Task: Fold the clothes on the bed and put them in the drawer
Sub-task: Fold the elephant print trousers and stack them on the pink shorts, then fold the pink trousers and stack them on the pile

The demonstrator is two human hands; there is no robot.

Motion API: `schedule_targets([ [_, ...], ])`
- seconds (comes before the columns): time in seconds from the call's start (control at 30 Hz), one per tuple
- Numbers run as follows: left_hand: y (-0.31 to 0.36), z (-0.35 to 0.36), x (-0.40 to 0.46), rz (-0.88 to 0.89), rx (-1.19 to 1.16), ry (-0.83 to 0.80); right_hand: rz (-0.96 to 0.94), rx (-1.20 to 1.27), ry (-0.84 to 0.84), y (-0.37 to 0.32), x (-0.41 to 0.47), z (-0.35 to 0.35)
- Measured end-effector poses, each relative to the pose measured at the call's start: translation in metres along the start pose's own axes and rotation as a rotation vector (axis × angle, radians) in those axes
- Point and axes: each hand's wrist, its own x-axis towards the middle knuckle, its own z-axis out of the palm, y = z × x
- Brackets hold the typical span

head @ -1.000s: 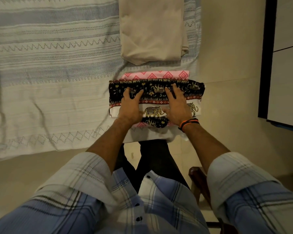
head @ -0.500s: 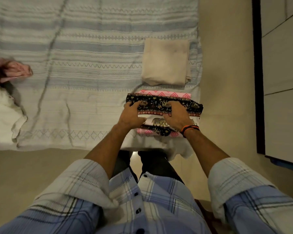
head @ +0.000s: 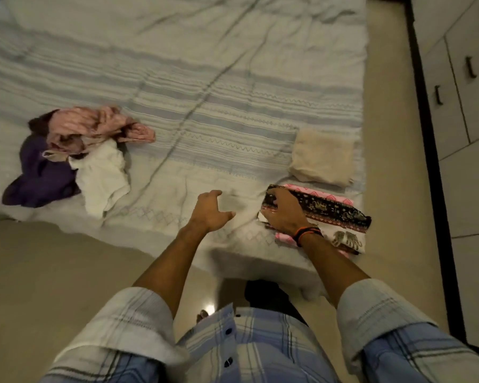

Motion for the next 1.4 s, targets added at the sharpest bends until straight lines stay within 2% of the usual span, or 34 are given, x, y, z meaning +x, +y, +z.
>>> schedule_targets([
  [0.33,-0.136,-0.123,-0.084,-0.135,-0.143,0.224,-0.215,-0.052,-0.051,-0.158,-0.019,0.083],
  [0.57,-0.196,-0.173,-0.095,-0.246,-0.184,0.303,-0.310,-0.063,-0.150,-0.228,0.006,0.128],
  [0.97,-0.241,-0.259,-0.020,-0.402,-0.263,0.360,-0.391,-0.069,-0.286,-0.323,0.137,0.170],
  [1.1,-0.241,-0.290,0.016,-0.396,-0.265,0.402,-0.424,-0.089,-0.306,-0.352,0.182,0.170],
  [1.4,-0.261,-0.344,0.092,-0.388,-0.260,0.349,-0.441,-0.118,-0.310,-0.404,0.263,0.190],
])
